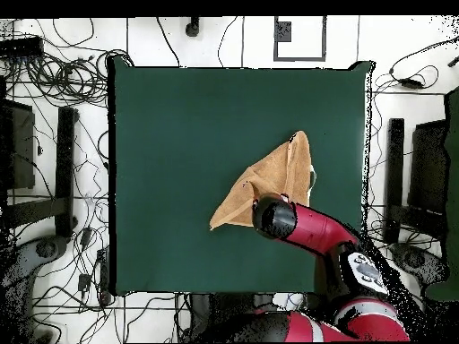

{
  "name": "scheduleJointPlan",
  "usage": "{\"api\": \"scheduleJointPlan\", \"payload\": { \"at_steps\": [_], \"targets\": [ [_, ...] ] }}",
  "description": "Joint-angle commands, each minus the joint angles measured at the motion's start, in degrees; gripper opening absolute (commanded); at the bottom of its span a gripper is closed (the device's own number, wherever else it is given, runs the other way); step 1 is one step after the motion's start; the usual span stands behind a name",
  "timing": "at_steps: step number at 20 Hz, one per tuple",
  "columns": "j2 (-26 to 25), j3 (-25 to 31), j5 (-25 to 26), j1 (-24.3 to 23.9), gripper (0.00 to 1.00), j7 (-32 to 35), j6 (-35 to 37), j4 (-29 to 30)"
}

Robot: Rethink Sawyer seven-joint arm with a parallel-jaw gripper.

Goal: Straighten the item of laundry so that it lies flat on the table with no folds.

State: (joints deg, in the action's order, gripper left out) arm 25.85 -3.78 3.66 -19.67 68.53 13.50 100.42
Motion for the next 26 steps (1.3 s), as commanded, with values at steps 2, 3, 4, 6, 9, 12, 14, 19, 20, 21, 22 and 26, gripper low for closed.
{"api": "scheduleJointPlan", "payload": {
  "at_steps": [2, 3, 4, 6, 9, 12, 14, 19, 20, 21, 22, 26],
  "targets": [
    [-1.34, 1.47, -2.35, 2.93, 1.0, 15.11, -1.79, 2.67],
    [-1.22, 1.47, -2.35, 2.89, 1.0, 15.04, -1.67, 2.7],
    [-1.1, 1.47, -2.34, 2.85, 1.0, 14.98, -1.55, 2.74],
    [-0.89, 1.3, -2.47, 2.91, 1.0, 15.07, -1.26, 2.69],
    [-0.93, 1.19, -2.54, 2.88, 1.0, 15.01, -1.08, 2.39],
    [-0.19, 1.12, -2.33, 3.04, 1.0, 15.42, -1.92, 3.66],
    [-0.19, 0.99, -2.56, 3.19, 1.0, 15.54, -1.71, 3.27],
    [-0.63, 0.94, -2.21, 3.44, 1.0, 15.46, -2.58, 3.47],
    [-0.76, 0.84, -2.04, 3.54, 1.0, 15.26, -2.55, 3.33],
    [-0.74, 0.86, -1.82, 3.55, 1.0, 15.1, -2.77, 3.5],
    [-0.73, 0.87, -1.59, 3.57, 1.0, 14.95, -3.0, 3.67],
    [-0.4, 1.05, -1.22, 3.76, 1.0, 14.1, -2.14, 3.82]
  ]
}}
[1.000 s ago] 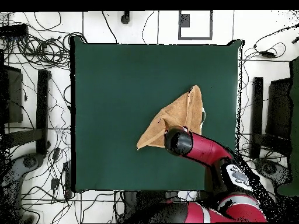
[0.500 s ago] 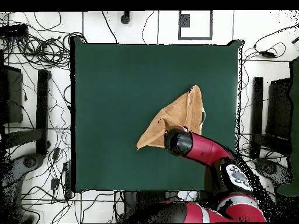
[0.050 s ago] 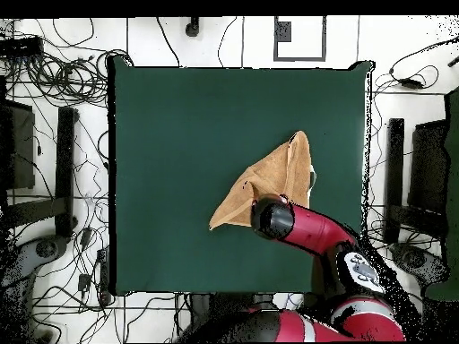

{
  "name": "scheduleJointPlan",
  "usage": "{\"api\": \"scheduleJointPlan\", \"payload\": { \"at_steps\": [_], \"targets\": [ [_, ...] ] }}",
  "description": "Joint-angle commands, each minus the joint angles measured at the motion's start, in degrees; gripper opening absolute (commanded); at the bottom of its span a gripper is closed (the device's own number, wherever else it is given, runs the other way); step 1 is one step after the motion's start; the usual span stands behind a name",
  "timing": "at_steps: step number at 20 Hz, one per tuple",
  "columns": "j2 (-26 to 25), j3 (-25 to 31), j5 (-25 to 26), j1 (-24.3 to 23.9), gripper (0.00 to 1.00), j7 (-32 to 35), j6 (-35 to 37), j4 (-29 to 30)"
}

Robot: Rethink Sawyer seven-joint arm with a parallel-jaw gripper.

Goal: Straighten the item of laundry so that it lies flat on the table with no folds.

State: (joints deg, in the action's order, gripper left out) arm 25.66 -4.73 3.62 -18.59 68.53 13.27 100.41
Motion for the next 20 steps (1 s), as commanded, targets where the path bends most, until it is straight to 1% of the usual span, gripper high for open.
{"api": "scheduleJointPlan", "payload": {
  "at_steps": [1, 6, 8, 13, 15, 20],
  "targets": [
    [-0.18, 1.89, -1.24, 2.82, 0.0, 13.89, -1.05, 3.82],
    [-0.19, 2.92, -1.64, 1.69, 0.0, 14.49, -3.0, 3.96],
    [-0.9, 1.34, -1.56, 3.01, 0.0, 14.13, -1.0, 2.74],
    [-1.62, 0.73, -1.15, 3.66, 0.0, 13.71, -1.01, 2.13],
    [-1.73, 0.07, -1.33, 4.29, 0.0, 13.61, 0.1, 1.48],
    [-2.42, -1.84, -2.66, 6.71, 0.0, 13.27, 6.11, -1.94]
  ]
}}
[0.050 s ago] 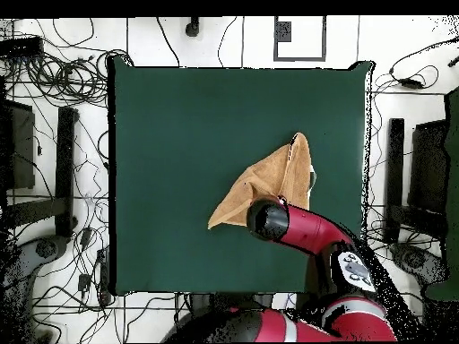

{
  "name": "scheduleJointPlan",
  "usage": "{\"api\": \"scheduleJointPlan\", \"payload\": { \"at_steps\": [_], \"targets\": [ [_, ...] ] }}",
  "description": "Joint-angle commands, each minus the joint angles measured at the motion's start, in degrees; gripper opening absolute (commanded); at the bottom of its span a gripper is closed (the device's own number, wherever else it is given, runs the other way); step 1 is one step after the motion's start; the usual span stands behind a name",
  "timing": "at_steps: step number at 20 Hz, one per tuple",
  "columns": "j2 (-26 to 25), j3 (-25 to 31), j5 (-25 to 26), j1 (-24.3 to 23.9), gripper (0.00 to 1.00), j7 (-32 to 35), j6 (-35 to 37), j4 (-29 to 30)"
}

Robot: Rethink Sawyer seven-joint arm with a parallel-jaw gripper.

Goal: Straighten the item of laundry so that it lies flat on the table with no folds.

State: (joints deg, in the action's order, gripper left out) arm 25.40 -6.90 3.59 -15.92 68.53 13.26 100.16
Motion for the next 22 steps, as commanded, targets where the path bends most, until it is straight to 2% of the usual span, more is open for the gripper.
{"api": "scheduleJointPlan", "payload": {
  "at_steps": [1, 6, 15, 22],
  "targets": [
    [-2.34, 0.14, -2.81, 4.43, 0.0, 13.12, 7.02, -2.26],
    [-1.84, -0.55, -3.55, 6.22, 0.0, 12.26, 12.53, -5.1],
    [-4.15, -0.47, -4.11, 10.62, 0.0, 12.89, 21.03, -13.35],
    [-7.08, 1.65, -3.62, 13.53, 0.0, 12.29, 21.26, -17.63]
  ]
}}
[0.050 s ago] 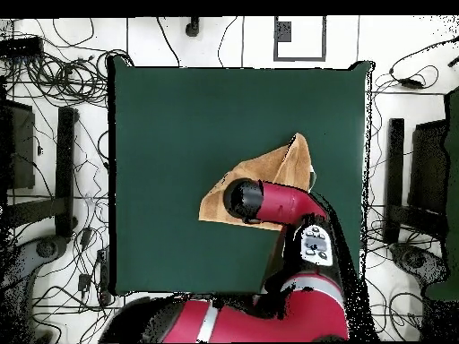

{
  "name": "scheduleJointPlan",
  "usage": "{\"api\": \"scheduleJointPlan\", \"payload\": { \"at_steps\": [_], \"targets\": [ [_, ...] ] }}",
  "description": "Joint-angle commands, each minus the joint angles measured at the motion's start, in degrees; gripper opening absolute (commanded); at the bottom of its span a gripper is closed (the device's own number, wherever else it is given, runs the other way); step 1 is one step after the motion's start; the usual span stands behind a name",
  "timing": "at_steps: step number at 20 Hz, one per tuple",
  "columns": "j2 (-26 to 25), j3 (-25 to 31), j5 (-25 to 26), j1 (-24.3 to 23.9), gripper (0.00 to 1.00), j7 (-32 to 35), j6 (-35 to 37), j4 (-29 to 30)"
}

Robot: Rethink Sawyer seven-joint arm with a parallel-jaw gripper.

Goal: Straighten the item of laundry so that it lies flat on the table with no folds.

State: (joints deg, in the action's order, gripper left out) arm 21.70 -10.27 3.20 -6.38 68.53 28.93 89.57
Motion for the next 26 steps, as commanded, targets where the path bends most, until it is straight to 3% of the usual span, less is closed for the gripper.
{"api": "scheduleJointPlan", "payload": {
  "at_steps": [1, 15, 26],
  "targets": [
    [-3.87, 5.38, -3.37, 4.18, 0.0, 12.33, 5.26, -7.69],
    [-5.25, 6.82, -4.25, 3.26, 0.0, 12.69, 1.59, -9.48],
    [-7.92, 6.77, -5.46, 3.77, 0.0, 13.97, 3.8, -13.71]
  ]
}}
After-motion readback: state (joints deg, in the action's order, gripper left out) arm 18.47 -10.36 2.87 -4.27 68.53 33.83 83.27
